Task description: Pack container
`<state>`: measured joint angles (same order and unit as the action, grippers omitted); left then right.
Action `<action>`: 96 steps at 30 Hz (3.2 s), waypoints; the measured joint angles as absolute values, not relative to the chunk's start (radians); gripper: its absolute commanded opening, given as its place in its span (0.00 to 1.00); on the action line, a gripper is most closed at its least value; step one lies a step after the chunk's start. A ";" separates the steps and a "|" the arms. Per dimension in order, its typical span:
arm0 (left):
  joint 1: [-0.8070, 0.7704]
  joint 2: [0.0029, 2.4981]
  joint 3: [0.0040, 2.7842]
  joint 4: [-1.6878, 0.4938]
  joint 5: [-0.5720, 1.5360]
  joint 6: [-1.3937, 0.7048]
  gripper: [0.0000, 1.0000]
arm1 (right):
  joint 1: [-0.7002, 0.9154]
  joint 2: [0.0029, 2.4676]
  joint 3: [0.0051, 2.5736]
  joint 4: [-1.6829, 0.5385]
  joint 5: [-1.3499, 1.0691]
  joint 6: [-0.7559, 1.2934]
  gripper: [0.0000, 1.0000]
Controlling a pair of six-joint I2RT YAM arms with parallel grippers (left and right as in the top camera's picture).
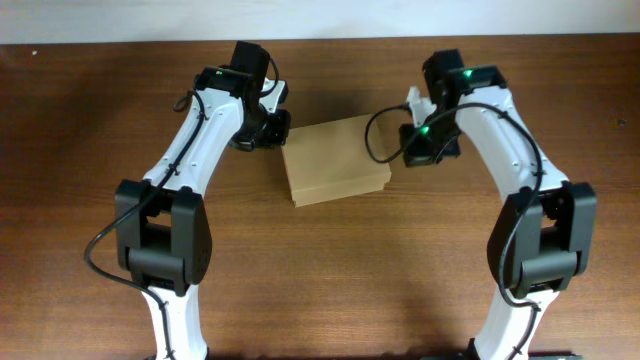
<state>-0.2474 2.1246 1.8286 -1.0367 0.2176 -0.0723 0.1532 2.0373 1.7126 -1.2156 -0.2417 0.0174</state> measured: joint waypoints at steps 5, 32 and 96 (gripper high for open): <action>-0.247 2.125 1.829 -1.017 0.229 -0.072 0.02 | 0.215 2.037 1.647 -1.161 -0.294 0.015 0.04; -0.243 2.127 1.829 -1.025 0.236 -0.072 0.02 | 0.168 2.037 1.639 -0.977 -0.413 -0.011 0.04; 0.151 2.152 2.278 -1.127 -0.117 -0.042 1.00 | -0.116 2.040 2.192 -1.268 -0.173 -0.069 0.99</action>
<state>0.1513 2.1517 2.2780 -1.1271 -0.1169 -0.0422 -0.1162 2.0396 2.1921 -1.2682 -0.1726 -0.0689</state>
